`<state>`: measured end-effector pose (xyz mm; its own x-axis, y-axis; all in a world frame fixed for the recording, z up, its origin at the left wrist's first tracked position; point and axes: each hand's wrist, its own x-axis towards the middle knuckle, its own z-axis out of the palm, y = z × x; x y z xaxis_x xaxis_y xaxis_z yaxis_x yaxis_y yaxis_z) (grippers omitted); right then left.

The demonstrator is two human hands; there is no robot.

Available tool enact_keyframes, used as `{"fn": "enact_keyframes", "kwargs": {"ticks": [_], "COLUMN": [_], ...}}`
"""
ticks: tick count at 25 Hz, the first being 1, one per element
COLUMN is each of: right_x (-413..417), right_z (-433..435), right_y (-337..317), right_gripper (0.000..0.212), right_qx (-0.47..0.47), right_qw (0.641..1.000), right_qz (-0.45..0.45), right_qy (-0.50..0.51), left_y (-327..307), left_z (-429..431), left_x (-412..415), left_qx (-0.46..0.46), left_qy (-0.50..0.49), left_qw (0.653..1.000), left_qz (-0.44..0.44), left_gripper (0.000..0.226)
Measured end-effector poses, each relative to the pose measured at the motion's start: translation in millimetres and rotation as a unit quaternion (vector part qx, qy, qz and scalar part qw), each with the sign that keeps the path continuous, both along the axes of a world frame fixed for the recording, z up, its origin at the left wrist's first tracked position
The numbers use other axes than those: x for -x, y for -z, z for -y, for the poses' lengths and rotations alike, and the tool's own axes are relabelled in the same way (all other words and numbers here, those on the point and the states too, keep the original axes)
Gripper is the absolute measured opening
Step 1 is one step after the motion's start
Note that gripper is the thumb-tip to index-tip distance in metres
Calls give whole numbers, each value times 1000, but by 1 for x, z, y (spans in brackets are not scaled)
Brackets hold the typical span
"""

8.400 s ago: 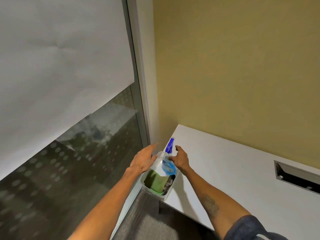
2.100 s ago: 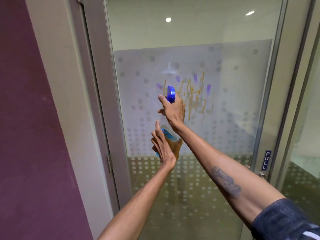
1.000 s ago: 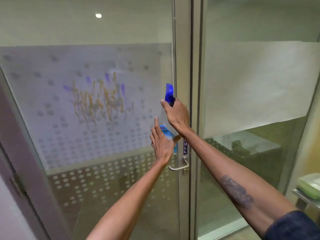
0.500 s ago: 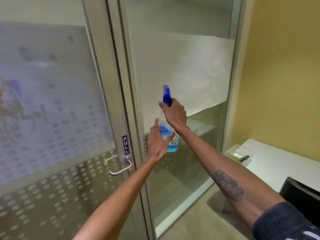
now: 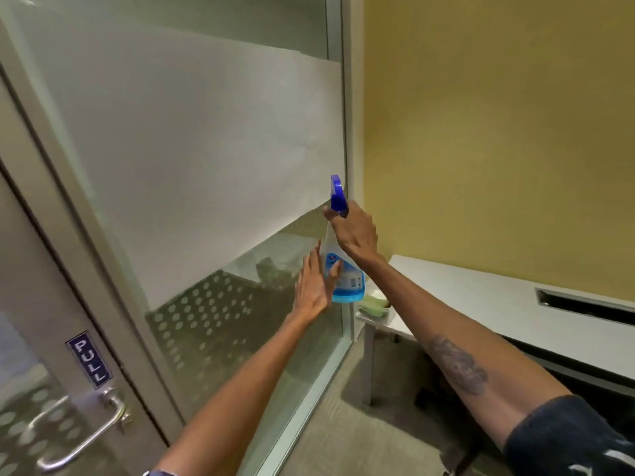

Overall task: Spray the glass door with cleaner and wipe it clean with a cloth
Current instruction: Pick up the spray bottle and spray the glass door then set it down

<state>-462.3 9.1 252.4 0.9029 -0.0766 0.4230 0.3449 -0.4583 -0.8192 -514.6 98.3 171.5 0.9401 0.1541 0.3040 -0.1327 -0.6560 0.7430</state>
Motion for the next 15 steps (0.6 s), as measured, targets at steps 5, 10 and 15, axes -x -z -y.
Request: {"fn": "enact_keyframes", "kwargs": {"ticks": [5,10,15], "right_x": [-104,-193,-255], "right_z": [54,101,142], "right_y": [12,40,78], "right_gripper": [35,21,23], "right_qx": [36,49,44], "right_qw": [997,989,978], "right_qz": [-21,-60,-100], "right_qy": [63,128,177], "left_y": [11,31,61], "left_z": [38,71,92], "left_x": [-122,-214,-271], "left_qx": [-16,-38,-64], "left_qy": [58,116,148], "left_qw": [996,989,980], "left_qz": [-60,-85,-118], "left_gripper": [47,51,53]}}
